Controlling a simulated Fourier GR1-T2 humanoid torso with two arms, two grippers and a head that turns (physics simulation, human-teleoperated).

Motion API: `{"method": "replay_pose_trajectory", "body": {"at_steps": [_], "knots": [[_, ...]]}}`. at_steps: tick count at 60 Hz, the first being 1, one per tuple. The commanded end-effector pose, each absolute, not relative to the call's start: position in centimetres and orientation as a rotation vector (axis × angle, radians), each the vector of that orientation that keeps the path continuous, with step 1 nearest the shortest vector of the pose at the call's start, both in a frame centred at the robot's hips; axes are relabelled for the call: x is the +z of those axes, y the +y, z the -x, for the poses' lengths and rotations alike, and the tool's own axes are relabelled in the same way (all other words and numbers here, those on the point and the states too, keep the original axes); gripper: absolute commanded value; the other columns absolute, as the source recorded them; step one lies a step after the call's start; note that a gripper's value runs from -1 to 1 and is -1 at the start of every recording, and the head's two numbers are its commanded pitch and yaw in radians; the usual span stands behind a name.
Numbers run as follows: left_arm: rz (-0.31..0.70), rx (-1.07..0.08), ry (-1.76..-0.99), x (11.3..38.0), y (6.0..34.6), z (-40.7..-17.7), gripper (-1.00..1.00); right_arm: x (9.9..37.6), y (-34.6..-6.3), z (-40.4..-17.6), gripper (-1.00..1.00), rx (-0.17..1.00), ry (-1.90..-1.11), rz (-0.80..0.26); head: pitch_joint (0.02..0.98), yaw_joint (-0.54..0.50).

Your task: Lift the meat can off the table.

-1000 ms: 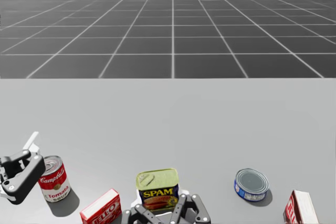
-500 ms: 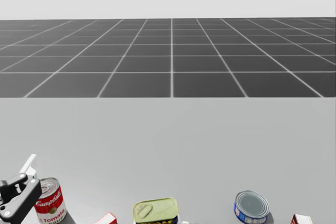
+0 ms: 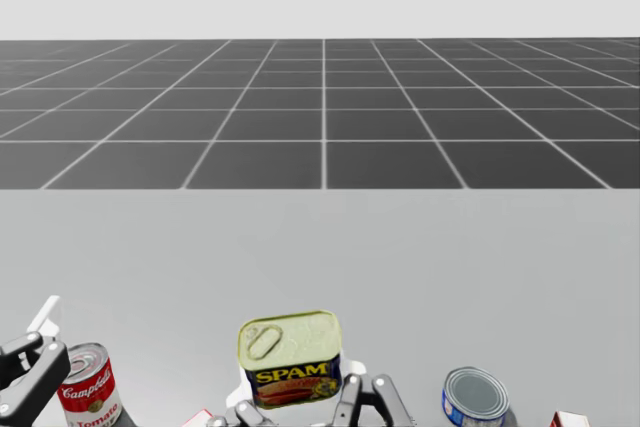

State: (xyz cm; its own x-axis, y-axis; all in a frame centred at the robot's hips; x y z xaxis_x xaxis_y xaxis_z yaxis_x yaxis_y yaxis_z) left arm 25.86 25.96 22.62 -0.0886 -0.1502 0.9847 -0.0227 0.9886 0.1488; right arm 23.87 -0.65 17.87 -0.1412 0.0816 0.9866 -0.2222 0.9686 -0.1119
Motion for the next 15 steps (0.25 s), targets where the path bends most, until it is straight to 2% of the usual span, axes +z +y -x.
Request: {"method": "replay_pose_trajectory", "body": {"at_steps": [1,12,15], "knots": [[-0.135,-0.102,-1.658,22.7,26.1,-25.9,-1.0,23.4,-1.5,-24.7,1.0,0.154,-1.845,-0.034,0.447,0.01],[-0.137,-0.099,-1.659,22.6,26.1,-25.9,-1.0,26.7,-2.9,-24.6,1.0,0.144,-1.952,-0.008,0.446,0.01],[-0.137,-0.099,-1.658,22.6,26.1,-25.9,-1.0,27.9,-3.4,-24.5,1.0,0.14,-2.003,0.013,0.445,0.01]]}}
